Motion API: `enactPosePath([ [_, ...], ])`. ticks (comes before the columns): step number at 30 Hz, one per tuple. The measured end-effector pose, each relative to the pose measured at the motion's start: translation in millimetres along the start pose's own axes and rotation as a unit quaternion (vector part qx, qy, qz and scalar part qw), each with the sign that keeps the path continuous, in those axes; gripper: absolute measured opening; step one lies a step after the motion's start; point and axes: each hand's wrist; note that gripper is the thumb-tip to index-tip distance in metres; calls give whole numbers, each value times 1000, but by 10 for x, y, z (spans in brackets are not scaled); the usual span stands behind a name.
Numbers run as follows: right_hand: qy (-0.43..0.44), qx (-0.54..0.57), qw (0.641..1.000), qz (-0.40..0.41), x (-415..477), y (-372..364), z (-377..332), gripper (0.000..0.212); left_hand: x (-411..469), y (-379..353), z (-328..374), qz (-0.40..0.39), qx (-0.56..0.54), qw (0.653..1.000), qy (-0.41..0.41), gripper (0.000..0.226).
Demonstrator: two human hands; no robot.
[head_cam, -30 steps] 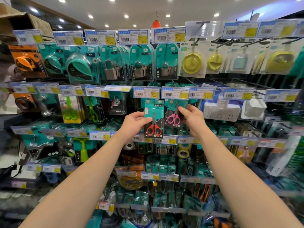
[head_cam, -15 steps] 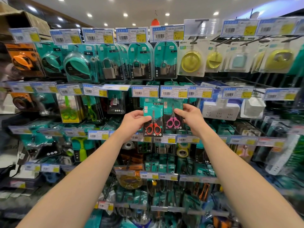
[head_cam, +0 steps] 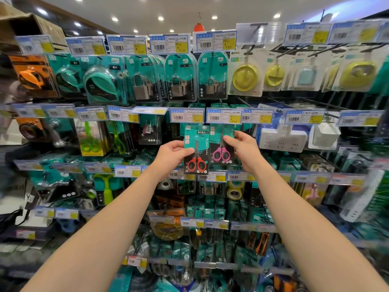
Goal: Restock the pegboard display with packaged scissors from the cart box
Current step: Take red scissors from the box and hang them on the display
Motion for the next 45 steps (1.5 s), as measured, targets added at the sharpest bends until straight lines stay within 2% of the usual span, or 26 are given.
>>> enactPosePath([
  [1, -2, 8, 1000, 3, 0, -3, -8, 28, -2, 1, 0, -1, 0, 1000, 0, 20],
  [4, 2, 20, 1000, 15, -12, 2, -43, 65, -11, 10, 11, -7, -10, 1000, 0, 20],
  [6, 8, 23, 1000, 10, -7, 8, -44, 78, -11, 17, 19, -11, -14, 1000, 0, 20],
  [12, 3, -26, 999, 35, 100, 10, -137, 71, 1, 36, 21, -13, -11, 1000, 0, 20],
  [17, -47, -75, 994, 58, 291, -20, -152, 68, 23, -7, 30, -12, -8, 1000, -3, 21],
  [20, -62, -81, 993, 54, 729, -20, 160, 86, 40, -47, 11, -16, -7, 1000, 2, 25],
  [22, -65, -74, 993, 69, 770, -67, 145, 78, 47, -72, -4, -17, -16, 1000, 6, 25],
  [25, -78, -112, 985, 106, 541, -150, -80, 42, 57, -104, -22, -21, -23, 1000, 5, 22],
  [26, -81, -117, 982, 124, 541, -164, -55, 37, 69, -110, -29, -24, -22, 999, 5, 20],
  [32, -76, -134, 964, 215, 202, -221, -56, 29, 151, -155, -47, -30, -9, 999, 8, 24],
  [34, -51, -100, 975, 192, 61, -255, -53, 30, 178, -192, -55, -31, -6, 999, 10, 26],
  [36, -23, -72, 990, 123, -54, -296, -41, 35, 192, -247, -57, -37, -13, 999, 9, 27],
  [39, 15, -97, 994, 44, -174, -299, -3, 23, 191, -344, -75, -49, -20, 999, 2, 25],
  [45, 60, -83, 994, 43, -197, -176, 73, 18, 159, -447, -134, -66, -2, 998, 8, 35],
])
Point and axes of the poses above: each hand's wrist, its own x-axis towards the middle knuckle, its own y-axis out of the back of the hand, z = x × y, and after that the axes turned 15 degrees about -x, right-handed
